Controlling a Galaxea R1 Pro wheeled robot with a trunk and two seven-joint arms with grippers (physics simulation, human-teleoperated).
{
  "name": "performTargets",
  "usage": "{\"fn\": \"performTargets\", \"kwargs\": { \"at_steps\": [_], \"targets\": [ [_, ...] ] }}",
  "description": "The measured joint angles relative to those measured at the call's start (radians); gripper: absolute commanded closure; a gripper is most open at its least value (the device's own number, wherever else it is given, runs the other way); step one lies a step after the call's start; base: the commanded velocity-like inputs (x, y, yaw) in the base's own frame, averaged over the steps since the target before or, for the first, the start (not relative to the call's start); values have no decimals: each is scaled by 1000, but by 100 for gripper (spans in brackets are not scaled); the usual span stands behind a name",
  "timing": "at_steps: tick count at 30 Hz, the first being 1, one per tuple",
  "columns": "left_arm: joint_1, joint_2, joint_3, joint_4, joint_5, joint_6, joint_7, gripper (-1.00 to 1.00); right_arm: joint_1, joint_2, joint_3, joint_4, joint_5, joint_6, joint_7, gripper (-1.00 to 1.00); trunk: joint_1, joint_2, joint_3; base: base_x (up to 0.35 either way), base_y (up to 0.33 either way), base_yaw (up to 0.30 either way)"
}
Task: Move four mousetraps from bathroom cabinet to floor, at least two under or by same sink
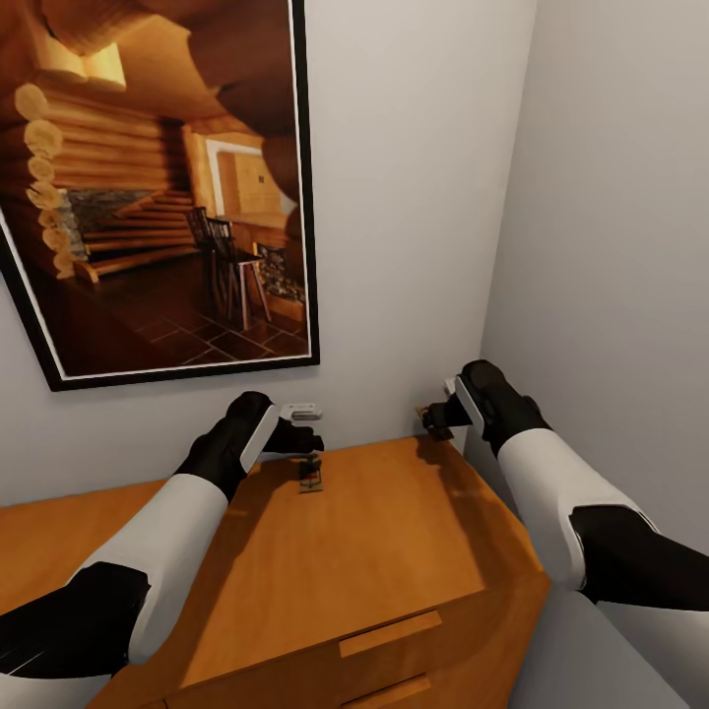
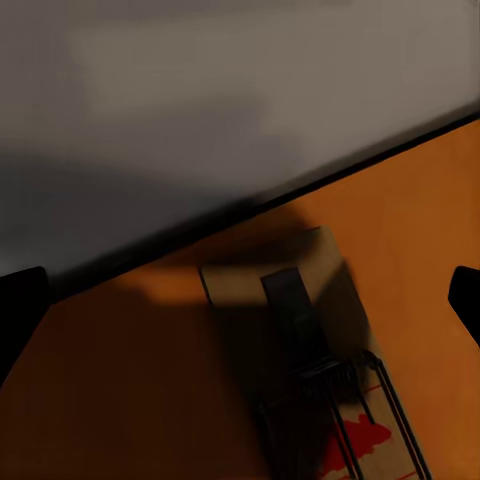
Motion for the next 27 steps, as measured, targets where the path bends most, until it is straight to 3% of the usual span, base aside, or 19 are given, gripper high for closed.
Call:
{"fn": "performTargets", "kwargs": {
  "at_steps": [19,27],
  "targets": [
    [0,1,-4,-1,-3,0,0,-100,0,-21,0,-1,5,0,1,100,0,0,0,-2,-1,0],
    [0,1,-5,-2,-8,0,0,-100,0,-21,0,-3,5,0,1,100,0,0,0,-153,-107,0]
  ]
}}
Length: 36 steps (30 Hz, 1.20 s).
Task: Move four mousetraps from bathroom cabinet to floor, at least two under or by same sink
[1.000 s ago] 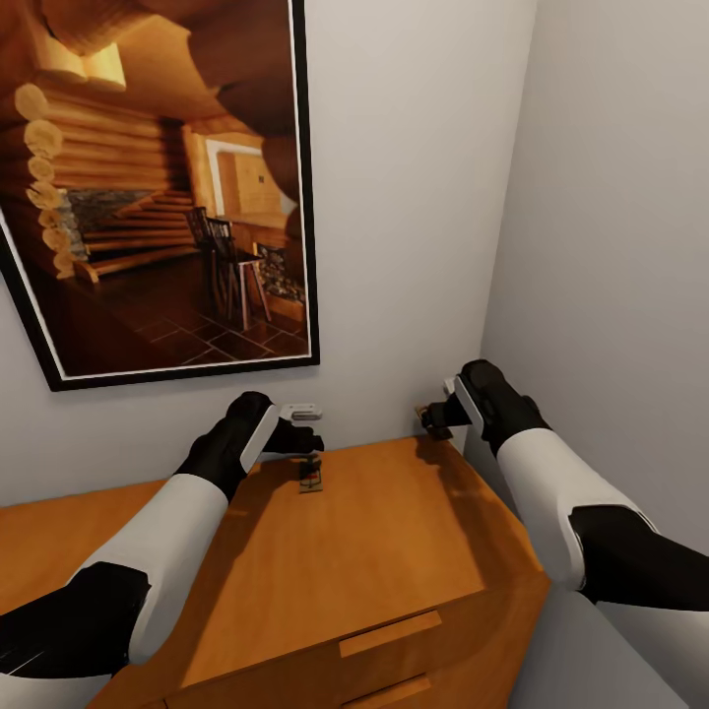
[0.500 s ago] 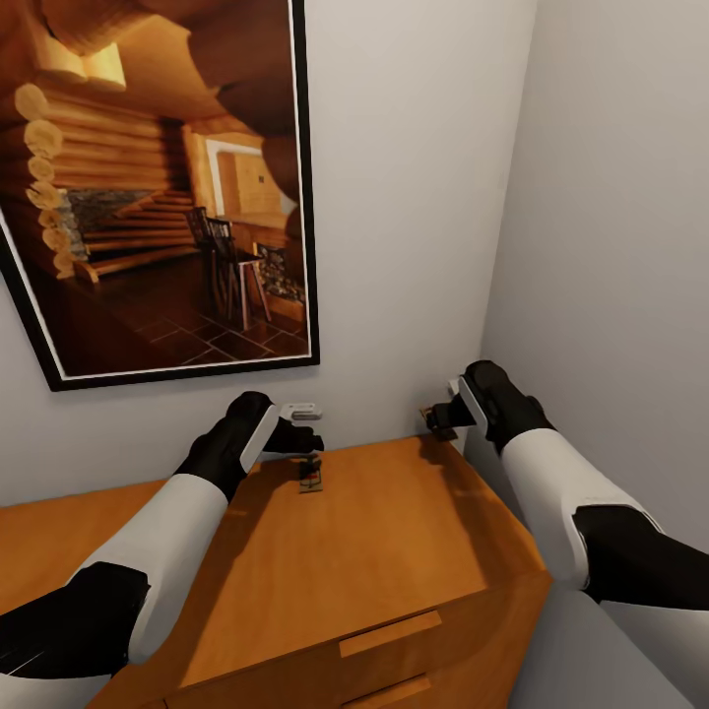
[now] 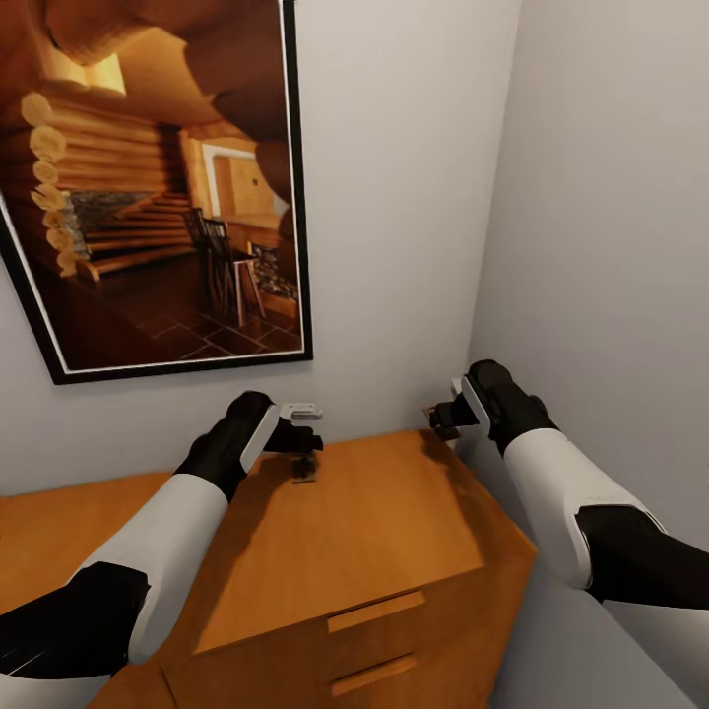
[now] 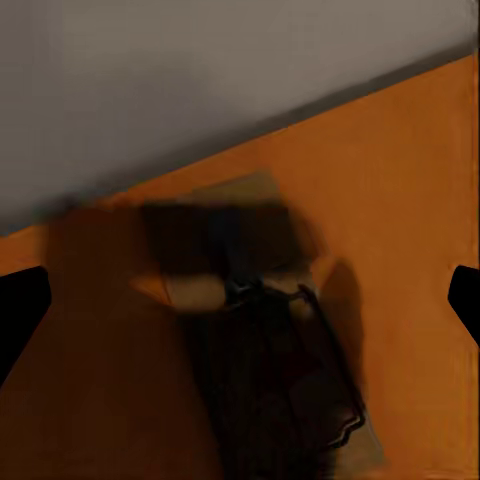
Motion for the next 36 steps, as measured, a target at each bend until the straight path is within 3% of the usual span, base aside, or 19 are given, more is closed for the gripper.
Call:
{"fn": "performTargets", "kwargs": {
  "at_steps": [27,36],
  "targets": [
    [0,-5,3,16,-1,-1,21,-100,0,1,0,0,0,0,-1,100,0,0,0,-13,-9,0],
    [0,-49,9,20,-3,-5,122,-100,0,1,0,1,-1,0,0,100,0,0,0,0,0,0]
  ]
}}
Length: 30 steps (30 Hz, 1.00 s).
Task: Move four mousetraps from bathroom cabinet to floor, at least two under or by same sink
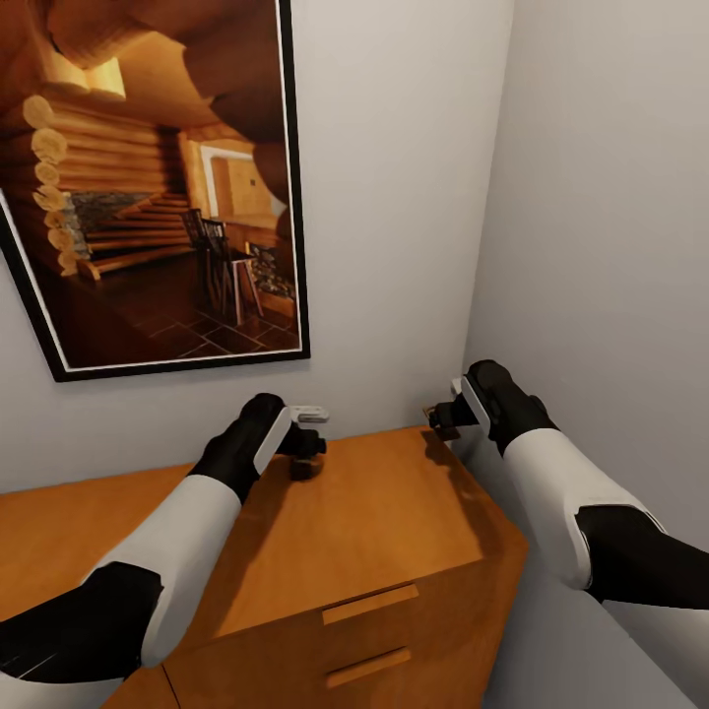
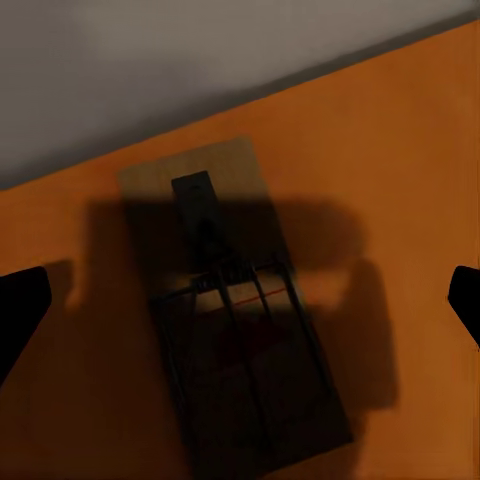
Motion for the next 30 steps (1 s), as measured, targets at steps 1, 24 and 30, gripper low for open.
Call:
{"fn": "performTargets", "kwargs": {
  "at_steps": [1,24,30],
  "targets": [
    [0,-4,0,0,0,0,8,-100,0,0,0,0,0,0,0,100,0,0,0,0,0,0],
    [0,-16,8,7,2,-4,50,-100,0,0,-1,2,-3,0,1,100,0,0,0,0,0,0],
    [0,-18,8,44,2,-5,99,-100,0,0,-1,2,-5,0,2,100,0,0,0,0,0,0]
  ]
}}
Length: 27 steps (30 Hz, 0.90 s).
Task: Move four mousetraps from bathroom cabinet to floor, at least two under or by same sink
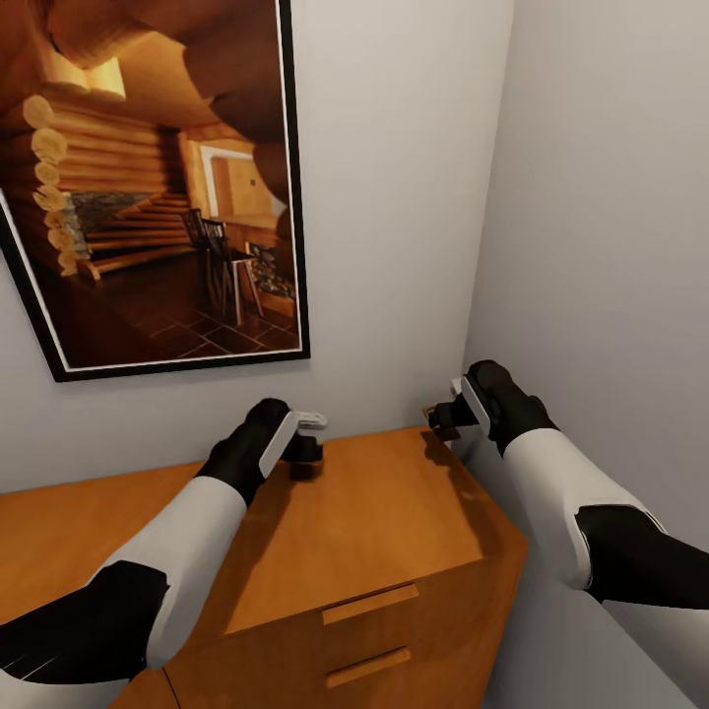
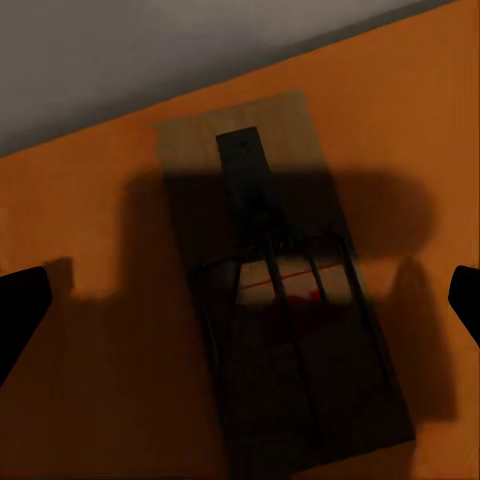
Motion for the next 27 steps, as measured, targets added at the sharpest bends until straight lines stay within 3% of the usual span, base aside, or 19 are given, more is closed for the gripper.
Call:
{"fn": "performTargets", "kwargs": {
  "at_steps": [3,8,18,27],
  "targets": [
    [0,-3,0,12,4,0,56,-100,0,0,0,0,0,0,0,100,0,0,0,0,0,0],
    [0,-4,0,15,16,0,88,-100,0,0,0,0,-1,0,1,100,0,0,0,0,0,0],
    [0,-9,-3,17,50,0,104,-100,0,0,0,0,-1,0,1,100,0,0,0,0,0,0],
    [0,-9,-4,20,53,0,105,-100,0,1,0,0,-1,0,3,100,0,0,0,0,0,0]
  ]
}}
